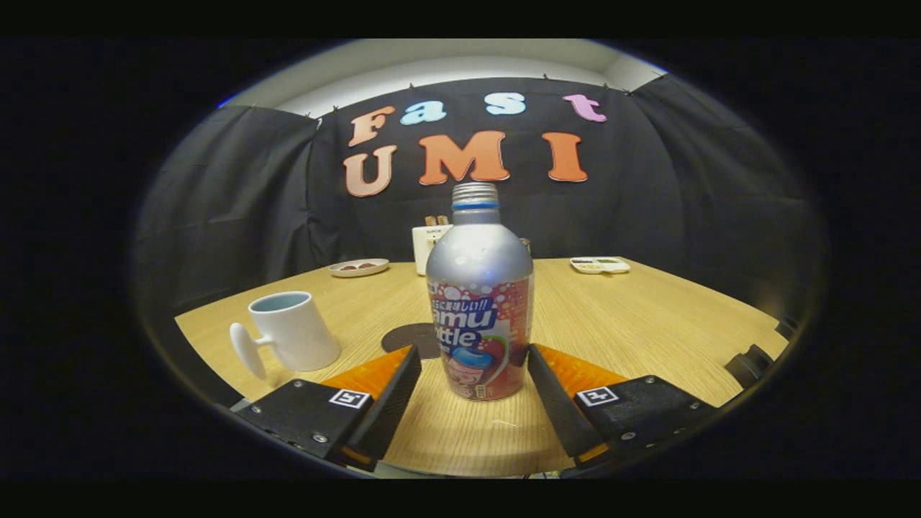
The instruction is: Take the bottle from table, then pour the juice into the cup, finally place the bottle on the coaster
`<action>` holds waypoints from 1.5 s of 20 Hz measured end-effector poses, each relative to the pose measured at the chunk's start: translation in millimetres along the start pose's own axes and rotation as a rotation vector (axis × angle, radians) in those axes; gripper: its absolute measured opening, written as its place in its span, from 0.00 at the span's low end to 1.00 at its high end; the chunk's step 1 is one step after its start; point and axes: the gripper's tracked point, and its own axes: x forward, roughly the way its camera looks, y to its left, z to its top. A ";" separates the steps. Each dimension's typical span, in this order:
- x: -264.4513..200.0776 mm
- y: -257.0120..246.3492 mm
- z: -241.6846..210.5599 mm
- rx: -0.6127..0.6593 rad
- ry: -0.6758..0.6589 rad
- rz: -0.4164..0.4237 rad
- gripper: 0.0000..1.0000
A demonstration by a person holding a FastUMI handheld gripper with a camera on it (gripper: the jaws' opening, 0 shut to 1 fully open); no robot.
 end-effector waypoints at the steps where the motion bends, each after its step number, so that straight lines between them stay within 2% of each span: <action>1: 2.0 -1.0 -1.3 -0.003 0.000 -0.004 0.86; 5: 3.3 -1.8 -3.5 0.010 0.004 -0.005 0.70; 13: 1.0 7.2 -4.2 -0.017 0.014 0.003 0.59; 16: -2.1 9.7 -5.7 -0.011 0.024 0.007 0.58; 17: -1.6 11.7 -5.5 -0.015 0.028 0.004 0.58; 18: 0.6 5.0 -2.5 0.000 0.005 -0.036 0.55; 19: -3.3 -14.4 9.5 0.028 -0.015 -0.096 0.02; 20: -1.6 -23.0 -1.2 0.049 0.024 -0.111 0.17; 21: -1.6 -15.3 -20.7 0.096 0.067 -0.079 0.31; 23: -7.4 -0.8 -23.8 0.200 0.092 -0.015 0.61; 24: -9.6 -2.4 -16.5 0.199 0.077 -0.013 0.76; 25: -5.9 -7.8 -11.3 0.169 0.054 -0.030 0.85; 27: 1.5 -1.9 0.8 0.086 0.017 -0.031 0.91; 30: 19.0 18.7 9.4 0.020 0.009 0.002 0.95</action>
